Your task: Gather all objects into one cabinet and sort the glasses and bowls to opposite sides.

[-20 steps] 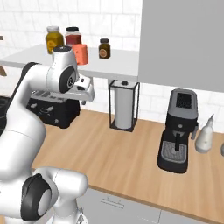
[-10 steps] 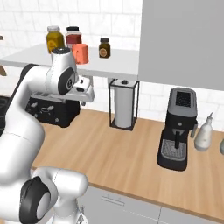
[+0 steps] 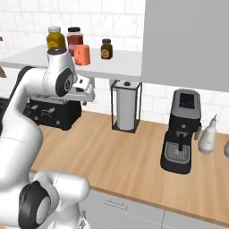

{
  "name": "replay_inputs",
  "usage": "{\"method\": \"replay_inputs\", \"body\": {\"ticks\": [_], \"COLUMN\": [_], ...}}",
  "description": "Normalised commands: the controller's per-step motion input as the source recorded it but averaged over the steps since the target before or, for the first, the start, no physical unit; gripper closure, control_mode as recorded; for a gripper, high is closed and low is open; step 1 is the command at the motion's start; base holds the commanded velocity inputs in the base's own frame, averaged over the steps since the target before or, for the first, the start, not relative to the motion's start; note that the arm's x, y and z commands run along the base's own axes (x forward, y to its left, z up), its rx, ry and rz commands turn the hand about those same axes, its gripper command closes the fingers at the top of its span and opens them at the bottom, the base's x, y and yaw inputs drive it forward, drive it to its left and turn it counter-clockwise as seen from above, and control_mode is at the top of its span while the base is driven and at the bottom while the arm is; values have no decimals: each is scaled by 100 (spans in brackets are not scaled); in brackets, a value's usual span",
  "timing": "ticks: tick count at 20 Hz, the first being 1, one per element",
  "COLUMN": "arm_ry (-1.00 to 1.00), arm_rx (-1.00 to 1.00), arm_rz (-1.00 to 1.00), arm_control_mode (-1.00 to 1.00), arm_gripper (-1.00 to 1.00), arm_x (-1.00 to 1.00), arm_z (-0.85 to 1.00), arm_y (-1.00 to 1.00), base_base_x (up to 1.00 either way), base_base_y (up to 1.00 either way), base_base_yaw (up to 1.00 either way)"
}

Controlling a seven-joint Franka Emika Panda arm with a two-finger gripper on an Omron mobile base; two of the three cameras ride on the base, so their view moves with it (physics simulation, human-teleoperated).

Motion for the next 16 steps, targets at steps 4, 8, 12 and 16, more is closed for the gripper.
{"method": "replay_inputs", "body": {"ticks": [4, 8, 12, 16], "arm_ry": [-33, -23, -16, -5], "arm_rx": [-10, -2, 0, 0], "arm_rz": [1, 0, 0, 0], "arm_control_mode": [-100, -100, -100, -100], "arm_gripper": [-100, -100, -100, -100], "arm_x": [0, 0, 3, 0], "arm_z": [36, 48, 86, 97], "arm_y": [4, 0, 1, 1], "base_base_x": [0, 0, 0, 0], "base_base_y": [0, 0, 0, 0], "base_base_yaw": [0, 0, 0, 0]}}
